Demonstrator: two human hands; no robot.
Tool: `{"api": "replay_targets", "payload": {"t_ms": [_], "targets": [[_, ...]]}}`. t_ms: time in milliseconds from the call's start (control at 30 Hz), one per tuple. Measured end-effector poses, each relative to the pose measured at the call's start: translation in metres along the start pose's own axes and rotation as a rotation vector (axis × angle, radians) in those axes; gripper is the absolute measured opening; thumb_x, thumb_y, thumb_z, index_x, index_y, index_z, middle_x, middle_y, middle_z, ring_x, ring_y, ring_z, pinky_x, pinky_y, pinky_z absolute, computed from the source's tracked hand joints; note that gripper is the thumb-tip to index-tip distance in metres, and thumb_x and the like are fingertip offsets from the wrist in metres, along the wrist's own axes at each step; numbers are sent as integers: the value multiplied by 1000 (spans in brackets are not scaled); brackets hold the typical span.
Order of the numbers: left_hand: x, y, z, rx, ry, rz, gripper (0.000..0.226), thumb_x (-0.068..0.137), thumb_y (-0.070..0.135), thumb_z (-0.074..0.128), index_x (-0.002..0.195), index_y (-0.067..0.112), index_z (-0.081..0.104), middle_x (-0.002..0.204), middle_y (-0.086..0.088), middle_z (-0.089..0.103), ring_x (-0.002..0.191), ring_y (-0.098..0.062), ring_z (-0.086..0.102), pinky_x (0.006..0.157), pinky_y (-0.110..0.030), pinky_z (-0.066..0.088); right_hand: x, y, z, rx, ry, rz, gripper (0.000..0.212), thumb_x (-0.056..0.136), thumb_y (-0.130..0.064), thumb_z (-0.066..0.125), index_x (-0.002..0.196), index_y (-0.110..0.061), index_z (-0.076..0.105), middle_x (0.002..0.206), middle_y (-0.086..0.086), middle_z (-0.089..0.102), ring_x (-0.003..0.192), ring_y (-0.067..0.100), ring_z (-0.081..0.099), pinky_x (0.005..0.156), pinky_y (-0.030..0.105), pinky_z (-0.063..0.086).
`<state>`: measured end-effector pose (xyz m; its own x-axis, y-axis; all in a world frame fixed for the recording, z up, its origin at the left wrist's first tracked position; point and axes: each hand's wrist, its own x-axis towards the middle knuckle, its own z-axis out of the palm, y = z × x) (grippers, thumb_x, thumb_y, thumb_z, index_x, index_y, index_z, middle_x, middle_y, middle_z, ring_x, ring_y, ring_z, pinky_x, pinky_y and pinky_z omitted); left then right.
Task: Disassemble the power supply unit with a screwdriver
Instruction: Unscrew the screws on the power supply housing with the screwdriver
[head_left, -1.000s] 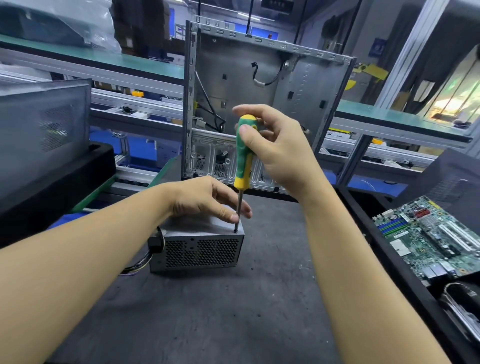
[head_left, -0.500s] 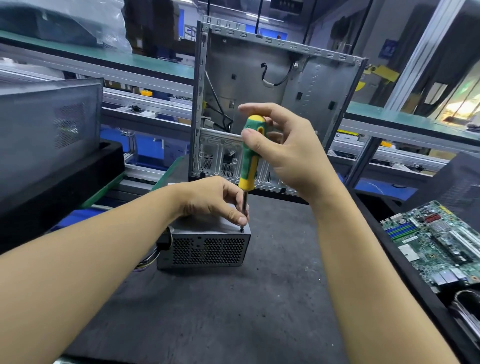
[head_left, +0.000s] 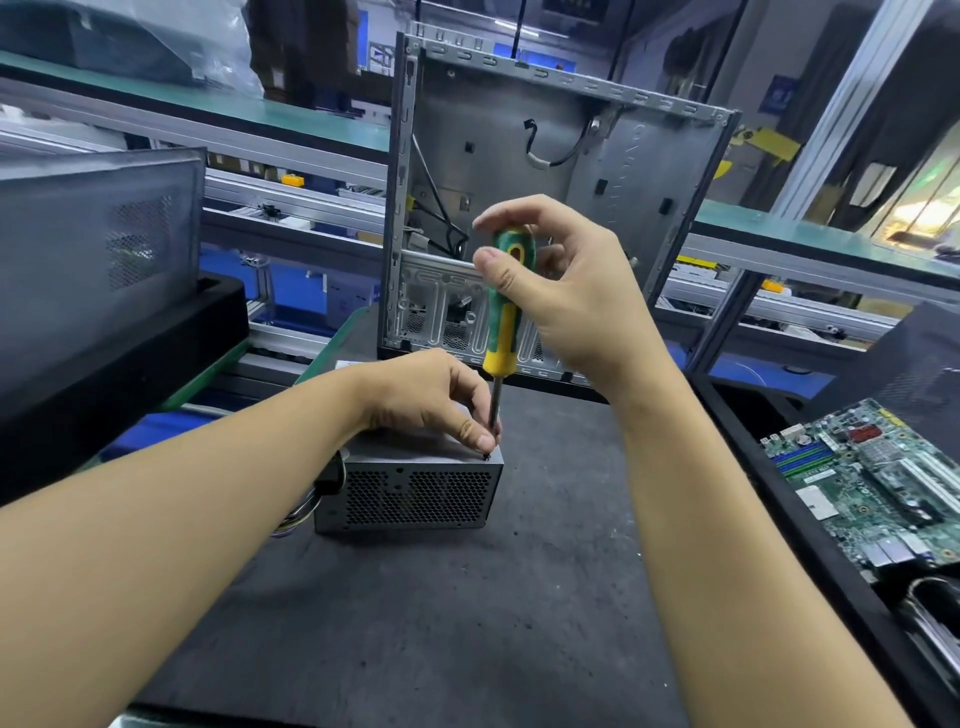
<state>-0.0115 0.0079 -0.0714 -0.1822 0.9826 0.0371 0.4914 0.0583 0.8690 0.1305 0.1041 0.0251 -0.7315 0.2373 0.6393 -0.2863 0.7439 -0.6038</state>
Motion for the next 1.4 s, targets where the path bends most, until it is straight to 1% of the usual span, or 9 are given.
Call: {"api": "replay_targets", "payload": {"t_ms": [67,200,500,700,800,900,1133,1267,1400], "targets": [[0,0,0,15,-1,12,30,68,29,88,86,9,76,97,6,78,111,-13,67,82,-3,44,0,-4,0,47,-4,35,25,91,-14,62,114,-22,67,95,-5,67,74,9,63,76,29,56],[-5,5,-5,-89,-105,-3,21,78,17,82,98,17,80,109,5,77,115,-8,66,89,-8,46,-2,-8,-2,136,40,129,32,80,-15,45,106,-15,63,97,5,73,97,25,70,90,45,57],[-2,2,0,-100,-18,6,14,68,16,86,68,25,75,85,3,77,114,-24,67,80,-10,51,-3,7,0,-52,84,15,12,92,-27,69,101,-24,62,100,0,64,87,15,61,87,39,53],[-2,2,-1,-112,-44,36,14,71,17,86,75,27,76,91,3,78,114,-20,67,85,-15,52,-2,-1,1,138,87,190,26,79,-19,49,103,-24,55,105,-1,71,99,25,68,86,49,57],[-5,4,-3,-117,-112,11,18,74,20,83,91,19,81,104,5,78,113,-8,67,86,-9,48,-2,-3,1,80,89,192,21,86,-19,48,102,-23,61,110,2,65,96,20,65,80,37,57],[-4,3,-3,-110,-80,-9,18,69,19,84,87,13,81,100,2,78,113,-12,67,83,-10,50,-2,-2,1,28,91,120,13,97,-25,56,103,-28,67,113,6,57,92,13,60,76,17,49],[-1,-1,1,-71,19,1,15,69,16,89,71,15,74,92,-8,76,110,-24,68,81,-10,52,-3,-6,1,78,85,74,30,93,-17,56,121,-27,65,96,-5,67,77,8,62,79,23,52],[-1,0,0,-65,7,3,25,72,20,88,86,5,73,101,-7,76,105,-19,69,81,-7,49,-3,-9,2,121,120,167,30,86,-18,42,106,-19,64,96,2,74,91,17,69,80,37,59],[-4,2,-4,-89,-95,-8,20,81,20,83,100,18,80,107,7,77,110,-6,68,87,-8,47,-3,-3,6,-31,143,140,20,95,-29,47,104,-24,64,87,-2,68,74,8,61,66,20,51]]}}
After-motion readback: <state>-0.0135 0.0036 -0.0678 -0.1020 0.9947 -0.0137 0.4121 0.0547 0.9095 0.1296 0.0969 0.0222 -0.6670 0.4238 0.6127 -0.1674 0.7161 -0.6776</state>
